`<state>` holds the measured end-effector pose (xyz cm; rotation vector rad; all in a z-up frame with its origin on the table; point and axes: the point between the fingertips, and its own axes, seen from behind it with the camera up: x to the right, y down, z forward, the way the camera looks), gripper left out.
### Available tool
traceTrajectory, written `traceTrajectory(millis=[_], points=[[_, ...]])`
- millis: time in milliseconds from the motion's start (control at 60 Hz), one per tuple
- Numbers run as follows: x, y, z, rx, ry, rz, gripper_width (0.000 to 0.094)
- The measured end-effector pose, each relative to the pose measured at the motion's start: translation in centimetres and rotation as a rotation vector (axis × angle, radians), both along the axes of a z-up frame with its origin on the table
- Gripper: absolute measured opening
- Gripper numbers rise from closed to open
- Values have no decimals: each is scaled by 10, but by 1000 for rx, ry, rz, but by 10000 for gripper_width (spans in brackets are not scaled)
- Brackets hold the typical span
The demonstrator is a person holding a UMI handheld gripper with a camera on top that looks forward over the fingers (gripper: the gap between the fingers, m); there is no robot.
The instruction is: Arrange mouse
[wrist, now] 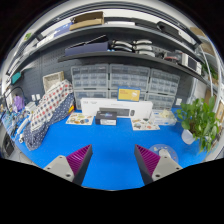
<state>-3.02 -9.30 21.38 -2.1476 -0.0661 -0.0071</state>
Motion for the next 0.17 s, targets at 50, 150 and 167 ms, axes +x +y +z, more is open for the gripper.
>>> traceTrajectory(millis=[50, 150, 167], points=[[-2, -1, 0, 2, -1, -1, 867], [-4, -4, -2, 1, -6, -4, 863], [-4, -5, -2, 0, -7, -3, 865]])
